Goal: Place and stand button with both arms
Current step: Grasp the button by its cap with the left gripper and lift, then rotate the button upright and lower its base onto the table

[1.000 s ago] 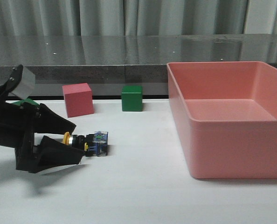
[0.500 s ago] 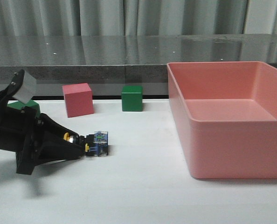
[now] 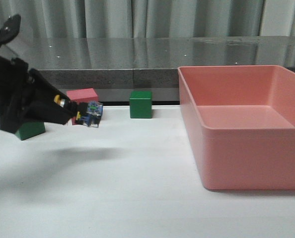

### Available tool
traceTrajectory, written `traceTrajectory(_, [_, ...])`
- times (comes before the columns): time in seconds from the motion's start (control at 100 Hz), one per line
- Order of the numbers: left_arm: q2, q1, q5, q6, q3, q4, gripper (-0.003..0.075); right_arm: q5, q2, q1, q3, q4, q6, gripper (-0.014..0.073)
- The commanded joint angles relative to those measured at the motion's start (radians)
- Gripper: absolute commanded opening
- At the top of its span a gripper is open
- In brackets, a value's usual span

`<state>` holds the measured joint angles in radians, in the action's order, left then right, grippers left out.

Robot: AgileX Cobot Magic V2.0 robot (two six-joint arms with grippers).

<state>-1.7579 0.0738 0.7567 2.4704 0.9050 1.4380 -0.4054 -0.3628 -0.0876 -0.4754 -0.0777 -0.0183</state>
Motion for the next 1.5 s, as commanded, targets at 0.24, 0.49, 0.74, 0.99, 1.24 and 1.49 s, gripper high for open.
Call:
traceTrajectory(0.24, [0.186,0.184,-0.065,-0.815,0.301,-0.796,-0.0019,0.084,-0.007,0.004,-0.027,-0.014,-0.002,-0.0113])
traceTrajectory(0.49, [0.094,0.380,0.146,-1.271,0.513,-1.562,-0.0019,0.084,-0.007,0.004,-0.027,-0.014,-0.002,-0.0113])
traceTrajectory(0.74, [-0.019,0.497,0.233,-1.442,0.567,-1.819,-0.0019,0.084,-0.007,0.004,-0.027,-0.014,-0.002,-0.0113])
traceTrajectory(0.99, [-0.117,0.579,0.356,-1.530,0.567,-2.027,-0.0019,0.084,-0.007,0.004,-0.027,-0.014,-0.002,-0.0113])
traceTrajectory(1.24, [-0.133,0.582,0.349,-1.540,0.567,-2.002,-0.0019,0.084,-0.007,0.004,-0.027,-0.014,-0.002,-0.0113])
traceTrajectory(1.49, [-0.133,0.582,0.305,-1.545,0.567,-2.002,-0.0019,0.084,-0.007,0.004,-0.027,-0.014,-0.002,-0.0113])
